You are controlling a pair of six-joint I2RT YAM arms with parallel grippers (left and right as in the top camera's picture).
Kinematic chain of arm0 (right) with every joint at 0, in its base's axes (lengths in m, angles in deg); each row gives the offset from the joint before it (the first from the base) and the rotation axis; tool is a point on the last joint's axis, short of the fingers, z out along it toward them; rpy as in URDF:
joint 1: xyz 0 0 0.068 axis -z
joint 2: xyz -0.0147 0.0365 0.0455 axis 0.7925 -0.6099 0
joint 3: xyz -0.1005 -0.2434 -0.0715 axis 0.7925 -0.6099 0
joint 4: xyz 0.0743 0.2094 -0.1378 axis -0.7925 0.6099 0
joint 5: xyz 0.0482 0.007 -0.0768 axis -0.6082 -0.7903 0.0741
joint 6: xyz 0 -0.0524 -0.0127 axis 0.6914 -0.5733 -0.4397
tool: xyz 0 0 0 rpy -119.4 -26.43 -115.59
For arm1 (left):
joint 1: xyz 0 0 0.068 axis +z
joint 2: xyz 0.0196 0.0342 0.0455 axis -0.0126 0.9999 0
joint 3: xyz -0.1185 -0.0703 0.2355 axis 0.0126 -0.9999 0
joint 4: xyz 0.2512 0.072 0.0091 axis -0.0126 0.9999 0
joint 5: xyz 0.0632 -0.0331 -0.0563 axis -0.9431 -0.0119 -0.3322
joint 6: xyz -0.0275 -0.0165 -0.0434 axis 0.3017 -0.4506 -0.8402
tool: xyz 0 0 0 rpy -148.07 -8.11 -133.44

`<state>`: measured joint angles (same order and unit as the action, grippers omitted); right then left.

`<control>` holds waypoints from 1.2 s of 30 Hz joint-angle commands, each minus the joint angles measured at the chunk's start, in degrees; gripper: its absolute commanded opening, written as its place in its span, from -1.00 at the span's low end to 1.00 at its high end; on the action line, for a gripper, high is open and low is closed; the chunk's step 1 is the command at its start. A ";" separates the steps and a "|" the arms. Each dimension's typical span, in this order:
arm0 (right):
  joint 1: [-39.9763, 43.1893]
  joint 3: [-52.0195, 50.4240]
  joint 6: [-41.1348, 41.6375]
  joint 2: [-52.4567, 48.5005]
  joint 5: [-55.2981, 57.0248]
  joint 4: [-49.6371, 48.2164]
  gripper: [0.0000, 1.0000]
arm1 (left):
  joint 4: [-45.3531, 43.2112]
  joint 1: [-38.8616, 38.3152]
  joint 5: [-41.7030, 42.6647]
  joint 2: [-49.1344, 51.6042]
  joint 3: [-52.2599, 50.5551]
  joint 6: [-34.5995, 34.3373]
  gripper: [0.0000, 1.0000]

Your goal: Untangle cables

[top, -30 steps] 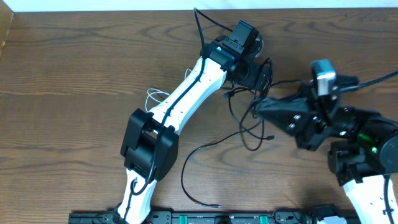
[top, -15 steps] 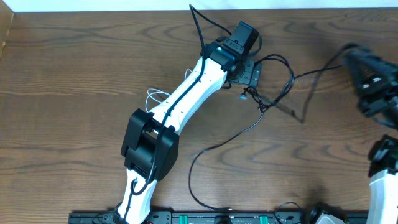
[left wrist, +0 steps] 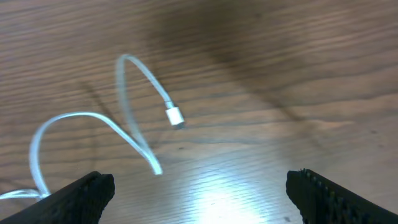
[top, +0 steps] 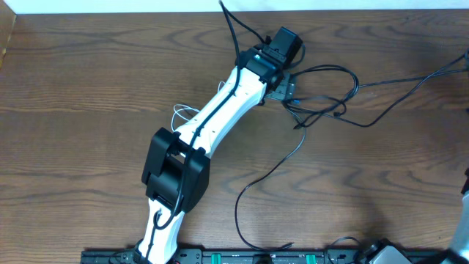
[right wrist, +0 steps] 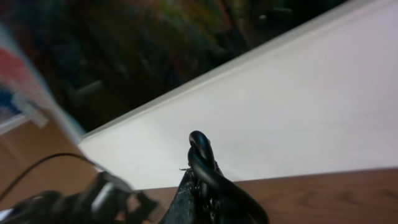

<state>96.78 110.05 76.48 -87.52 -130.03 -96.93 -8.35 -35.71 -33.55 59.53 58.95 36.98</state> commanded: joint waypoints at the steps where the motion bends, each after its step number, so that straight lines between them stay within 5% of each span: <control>1: 5.29 1.68 -4.74 -2.03 7.98 -0.66 -0.98 | 1.88 4.39 -7.93 1.49 -0.46 0.46 0.90; 14: 17.57 1.68 -12.20 -6.95 18.29 13.35 -0.98 | 2.08 11.96 -7.45 1.49 -0.46 -9.40 0.90; 21: 14.27 1.66 -12.59 -9.57 15.74 16.39 -0.84 | 0.11 11.80 5.05 1.49 -0.46 -11.02 -0.85; 30: 5.92 1.66 -11.39 -9.57 8.66 18.51 -0.70 | -5.27 11.78 37.86 1.18 -0.42 -11.54 -0.85; 36: -0.79 1.62 -11.41 -9.57 -1.09 25.53 -0.61 | -8.55 11.82 48.65 0.07 -0.42 -29.62 -0.85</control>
<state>99.33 110.92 65.16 -97.26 -123.41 -73.76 -16.06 -24.03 3.52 60.38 58.80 20.52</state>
